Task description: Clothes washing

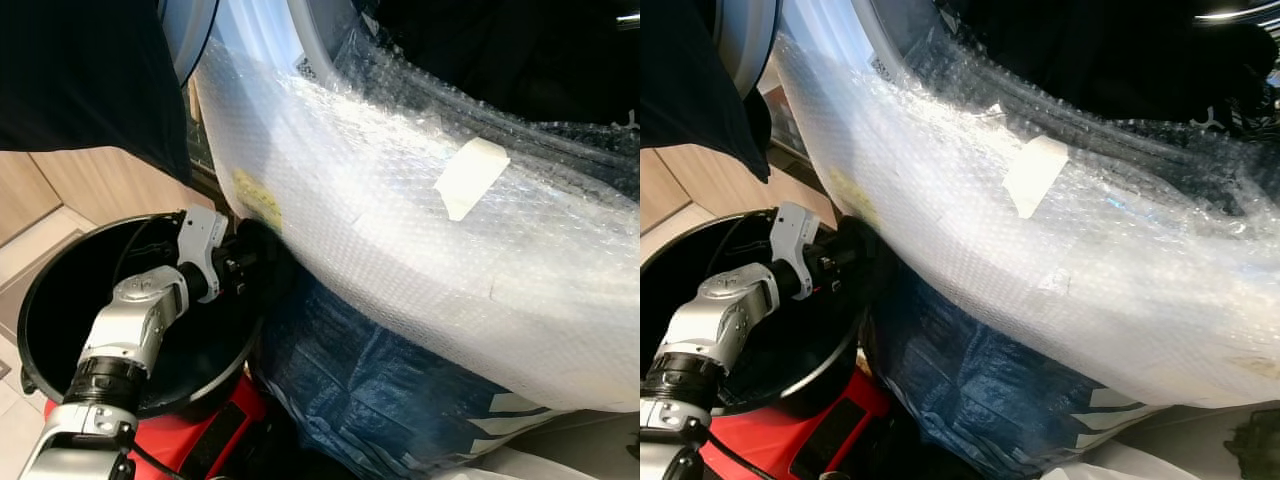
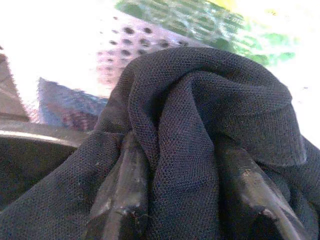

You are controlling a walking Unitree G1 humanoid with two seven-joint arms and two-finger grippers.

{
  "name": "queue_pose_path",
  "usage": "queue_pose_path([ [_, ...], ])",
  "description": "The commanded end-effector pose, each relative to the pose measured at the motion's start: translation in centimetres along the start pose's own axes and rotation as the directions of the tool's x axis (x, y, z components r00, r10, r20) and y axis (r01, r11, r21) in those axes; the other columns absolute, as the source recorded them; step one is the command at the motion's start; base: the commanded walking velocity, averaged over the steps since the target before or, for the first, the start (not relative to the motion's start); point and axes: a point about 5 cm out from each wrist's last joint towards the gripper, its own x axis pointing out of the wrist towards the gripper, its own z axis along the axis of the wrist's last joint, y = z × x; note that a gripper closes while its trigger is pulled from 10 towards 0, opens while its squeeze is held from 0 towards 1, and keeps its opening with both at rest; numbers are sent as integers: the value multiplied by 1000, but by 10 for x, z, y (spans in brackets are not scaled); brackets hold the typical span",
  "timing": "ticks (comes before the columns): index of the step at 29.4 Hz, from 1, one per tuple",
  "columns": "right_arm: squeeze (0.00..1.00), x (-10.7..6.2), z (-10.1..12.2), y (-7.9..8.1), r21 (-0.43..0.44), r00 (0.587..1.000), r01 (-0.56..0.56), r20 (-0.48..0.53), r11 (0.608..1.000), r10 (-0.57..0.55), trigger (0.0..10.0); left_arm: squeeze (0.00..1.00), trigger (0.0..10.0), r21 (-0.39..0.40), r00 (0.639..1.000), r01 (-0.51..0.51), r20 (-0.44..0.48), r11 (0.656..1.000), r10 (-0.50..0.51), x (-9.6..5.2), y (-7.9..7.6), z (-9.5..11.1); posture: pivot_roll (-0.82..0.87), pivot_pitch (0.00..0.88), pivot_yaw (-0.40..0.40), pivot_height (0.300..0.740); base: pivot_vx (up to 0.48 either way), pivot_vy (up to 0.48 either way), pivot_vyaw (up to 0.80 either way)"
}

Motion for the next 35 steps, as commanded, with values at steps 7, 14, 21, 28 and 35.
queue_pose_path([
  [7,0,-2,-9,12,7,998,-34,-44,999,34,10000,0,0,-51,999,-5,42,999,7,-10,-19,-12,62,200,-118,740,0,0,0],
  [14,0,-1,-6,13,12,999,-35,-37,999,35,10000,0,0,-43,997,8,83,999,-5,-14,-23,-7,64,186,-114,740,0,0,0],
  [21,0,1,9,15,23,999,-54,0,998,54,10000,0,0,74,976,154,141,985,-163,-40,-54,10,86,143,-94,740,0,0,0],
  [28,0,3,21,17,40,998,-67,21,997,66,10000,0,0,103,929,309,179,945,-323,-70,-68,27,109,111,-81,740,0,0,0],
  [35,0,4,29,25,56,994,-100,50,993,97,10000,0,0,151,910,367,145,918,-387,-84,-69,36,118,68,-72,740,0,0,0],
])
